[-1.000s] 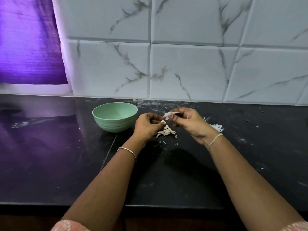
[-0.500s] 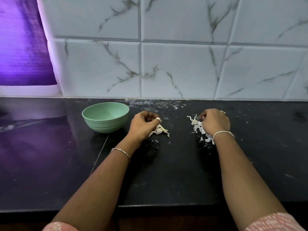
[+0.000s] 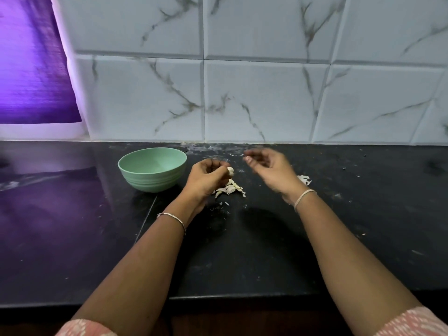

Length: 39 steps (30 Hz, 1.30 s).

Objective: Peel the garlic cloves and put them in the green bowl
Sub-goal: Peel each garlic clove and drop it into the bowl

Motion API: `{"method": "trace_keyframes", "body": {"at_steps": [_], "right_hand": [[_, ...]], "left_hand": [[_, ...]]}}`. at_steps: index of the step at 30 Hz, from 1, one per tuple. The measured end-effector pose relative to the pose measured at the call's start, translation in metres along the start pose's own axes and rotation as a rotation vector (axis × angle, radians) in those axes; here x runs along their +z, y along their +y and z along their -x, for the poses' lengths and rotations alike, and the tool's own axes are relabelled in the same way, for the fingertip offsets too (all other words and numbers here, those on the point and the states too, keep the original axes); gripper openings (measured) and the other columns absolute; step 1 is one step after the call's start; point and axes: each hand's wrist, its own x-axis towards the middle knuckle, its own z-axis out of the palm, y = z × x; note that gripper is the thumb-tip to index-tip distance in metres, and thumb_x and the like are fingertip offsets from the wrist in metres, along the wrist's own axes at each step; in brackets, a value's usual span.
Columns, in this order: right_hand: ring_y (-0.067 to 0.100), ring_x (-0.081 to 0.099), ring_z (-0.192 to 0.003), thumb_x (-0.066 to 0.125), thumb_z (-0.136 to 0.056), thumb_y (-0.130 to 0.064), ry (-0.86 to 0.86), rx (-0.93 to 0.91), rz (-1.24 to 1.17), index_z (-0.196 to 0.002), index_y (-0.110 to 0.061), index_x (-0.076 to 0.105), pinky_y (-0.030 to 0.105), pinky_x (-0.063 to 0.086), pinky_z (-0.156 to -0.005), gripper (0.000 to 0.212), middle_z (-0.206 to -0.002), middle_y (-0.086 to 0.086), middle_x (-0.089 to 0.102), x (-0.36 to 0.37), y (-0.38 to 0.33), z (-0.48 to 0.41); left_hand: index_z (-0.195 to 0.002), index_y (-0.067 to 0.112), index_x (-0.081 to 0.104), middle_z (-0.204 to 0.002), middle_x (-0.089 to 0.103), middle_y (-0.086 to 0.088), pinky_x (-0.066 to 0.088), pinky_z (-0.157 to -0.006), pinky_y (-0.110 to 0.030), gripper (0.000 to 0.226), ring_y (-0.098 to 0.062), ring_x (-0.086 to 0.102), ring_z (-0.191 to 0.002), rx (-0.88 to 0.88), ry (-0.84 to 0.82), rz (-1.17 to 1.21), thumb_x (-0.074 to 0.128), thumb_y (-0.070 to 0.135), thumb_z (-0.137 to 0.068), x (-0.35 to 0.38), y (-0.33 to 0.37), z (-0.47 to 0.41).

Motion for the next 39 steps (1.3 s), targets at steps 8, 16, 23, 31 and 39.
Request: {"method": "trace_keyframes", "body": {"at_steps": [8, 16, 23, 31, 39], "right_hand": [[0.01, 0.066, -0.075, 0.073, -0.084, -0.008, -0.045, 0.027, -0.101, -0.09, -0.011, 0.07, 0.03, 0.057, -0.078, 0.007, -0.081, 0.004, 0.071, 0.024, 0.005, 0.005], [0.008, 0.064, -0.06, 0.07, -0.085, -0.003, 0.069, 0.146, -0.415, -0.082, -0.006, 0.069, 0.016, 0.054, -0.061, 0.004, -0.072, 0.007, 0.07, 0.035, -0.002, 0.008], [0.006, 0.068, -0.062, 0.063, -0.089, 0.001, -0.016, 0.198, -0.543, -0.089, -0.003, 0.067, 0.016, 0.056, -0.062, 0.006, -0.068, 0.002, 0.072, 0.038, -0.004, 0.009], [0.012, 0.066, -0.075, 0.074, -0.08, 0.003, -0.016, -0.047, -0.189, -0.097, -0.016, 0.07, 0.022, 0.057, -0.073, 0.026, -0.084, 0.009, 0.07, 0.044, -0.004, 0.009], [0.008, 0.066, -0.075, 0.071, -0.082, 0.001, 0.054, -0.031, -0.25, -0.09, -0.011, 0.071, 0.021, 0.057, -0.073, 0.014, -0.082, 0.002, 0.071, 0.043, -0.003, 0.008]], "left_hand": [[-0.09, 0.006, 0.064, -0.078, 0.068, -0.01, 0.056, -0.064, -0.02, 0.01, -0.011, 0.065, -0.063, -0.004, -0.032, 0.053, 0.068, -0.002, -0.085, -0.002, -0.001, -0.002], [-0.099, -0.003, 0.068, -0.089, 0.068, -0.021, 0.055, -0.078, -0.03, 0.031, -0.026, 0.063, -0.083, 0.051, -0.03, 0.115, 0.08, 0.01, -0.073, -0.002, 0.0, 0.002], [-0.087, -0.002, 0.069, -0.076, 0.073, -0.016, 0.06, -0.072, -0.03, 0.023, -0.021, 0.07, -0.067, 0.038, 0.057, 0.157, 0.081, 0.005, -0.069, -0.007, 0.002, 0.001], [-0.083, -0.001, 0.066, -0.067, 0.071, -0.011, 0.059, -0.061, -0.022, 0.008, -0.016, 0.069, -0.058, -0.015, 0.066, 0.26, 0.073, 0.0, -0.079, -0.009, 0.0, -0.003], [-0.087, -0.003, 0.067, -0.072, 0.07, -0.014, 0.058, -0.072, -0.025, 0.004, -0.017, 0.07, -0.062, -0.065, -0.02, 0.308, 0.067, -0.001, -0.084, -0.008, 0.0, -0.003]]}}
